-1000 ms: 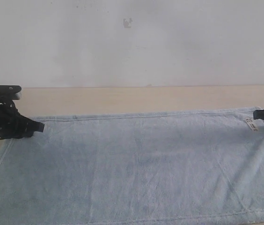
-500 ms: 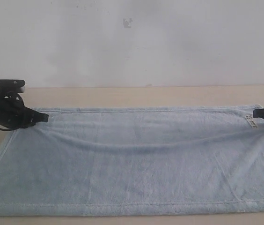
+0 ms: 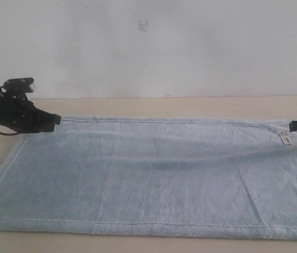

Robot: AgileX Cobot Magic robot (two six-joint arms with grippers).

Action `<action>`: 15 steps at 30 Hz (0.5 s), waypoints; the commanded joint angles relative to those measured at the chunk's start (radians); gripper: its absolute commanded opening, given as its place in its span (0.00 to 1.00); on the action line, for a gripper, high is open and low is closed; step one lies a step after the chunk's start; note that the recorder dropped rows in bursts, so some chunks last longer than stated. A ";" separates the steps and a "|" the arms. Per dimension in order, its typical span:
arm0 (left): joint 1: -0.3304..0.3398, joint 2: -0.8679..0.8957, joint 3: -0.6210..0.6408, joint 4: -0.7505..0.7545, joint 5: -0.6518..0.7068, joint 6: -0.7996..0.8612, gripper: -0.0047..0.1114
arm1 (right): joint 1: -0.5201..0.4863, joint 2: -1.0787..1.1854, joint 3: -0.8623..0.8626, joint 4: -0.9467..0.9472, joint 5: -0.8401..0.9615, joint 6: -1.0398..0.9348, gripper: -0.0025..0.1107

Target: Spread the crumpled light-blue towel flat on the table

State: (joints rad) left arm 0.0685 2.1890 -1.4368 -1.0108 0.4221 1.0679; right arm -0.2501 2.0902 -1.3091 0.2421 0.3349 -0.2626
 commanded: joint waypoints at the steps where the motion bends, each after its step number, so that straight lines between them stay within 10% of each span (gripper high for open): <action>1: -0.002 -0.175 0.035 0.059 0.054 -0.208 0.08 | -0.009 -0.204 0.001 0.007 0.128 0.092 0.02; 6: -0.002 -0.431 0.217 0.193 0.010 -0.421 0.08 | -0.005 -0.409 0.079 0.085 0.227 0.096 0.02; 15: -0.002 -1.106 0.870 0.249 -0.556 -0.351 0.08 | 0.326 -0.888 0.673 0.090 -0.348 -0.095 0.02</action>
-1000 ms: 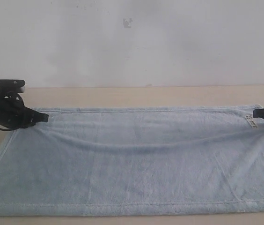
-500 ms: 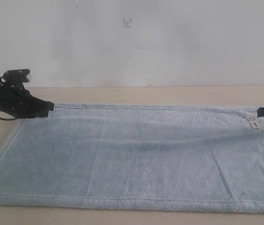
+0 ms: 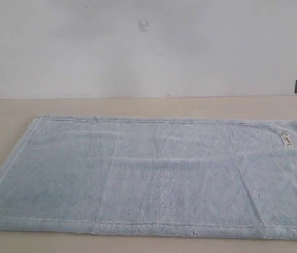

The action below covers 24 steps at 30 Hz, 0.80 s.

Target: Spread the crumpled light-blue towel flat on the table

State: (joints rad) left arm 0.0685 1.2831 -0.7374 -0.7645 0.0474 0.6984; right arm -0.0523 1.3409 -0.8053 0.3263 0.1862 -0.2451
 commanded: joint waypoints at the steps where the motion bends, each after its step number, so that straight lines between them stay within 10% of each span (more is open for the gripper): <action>1: -0.002 -0.296 0.249 -0.006 -0.241 -0.029 0.08 | 0.198 -0.209 0.258 0.006 -0.299 -0.120 0.02; 10: -0.002 -0.860 0.354 -0.006 -0.041 -0.086 0.08 | 0.314 -0.548 0.398 0.011 -0.033 0.083 0.02; 24: -0.002 -1.050 0.354 -0.006 -0.027 -0.078 0.08 | 0.228 -0.703 0.398 0.020 0.008 0.082 0.02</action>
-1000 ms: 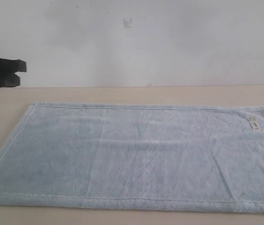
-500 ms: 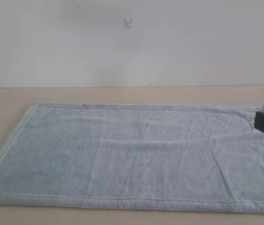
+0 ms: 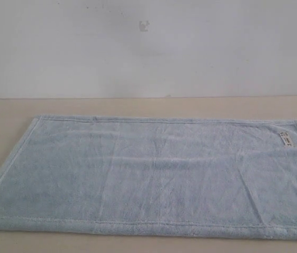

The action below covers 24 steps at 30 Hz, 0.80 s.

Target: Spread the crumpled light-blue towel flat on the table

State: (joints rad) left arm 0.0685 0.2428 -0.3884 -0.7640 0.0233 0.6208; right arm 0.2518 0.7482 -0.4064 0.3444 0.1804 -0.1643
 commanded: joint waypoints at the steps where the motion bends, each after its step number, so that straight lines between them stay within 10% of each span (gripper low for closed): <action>1: -0.002 -0.010 0.005 -0.006 -0.003 0.000 0.08 | -0.103 -0.158 -0.001 0.002 0.016 0.001 0.02; 14: -0.002 -0.009 0.005 -0.006 -0.004 0.000 0.08 | -0.282 -0.657 0.065 -0.069 -0.034 -0.155 0.02; 24: -0.002 -0.014 0.005 -0.006 -0.012 0.000 0.08 | -0.275 -0.748 0.406 -0.534 0.019 0.601 0.02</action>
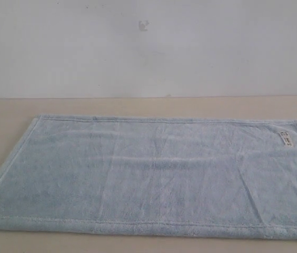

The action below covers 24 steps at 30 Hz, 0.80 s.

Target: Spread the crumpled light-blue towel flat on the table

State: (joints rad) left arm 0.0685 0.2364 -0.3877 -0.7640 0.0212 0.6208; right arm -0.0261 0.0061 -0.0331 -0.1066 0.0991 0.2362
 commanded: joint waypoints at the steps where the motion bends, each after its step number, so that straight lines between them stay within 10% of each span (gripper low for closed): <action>1: -0.002 -0.008 0.004 -0.006 -0.012 0.000 0.08 | 0.007 -0.006 0.033 -0.094 0.134 0.176 0.02; 24: -0.002 -0.008 0.004 -0.006 -0.012 0.000 0.08 | 0.014 -0.006 0.033 -0.107 0.242 -0.010 0.02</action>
State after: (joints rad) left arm 0.0685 0.2360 -0.3877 -0.7640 0.0212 0.6208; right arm -0.0121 0.0061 0.0005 -0.2081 0.3396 0.2363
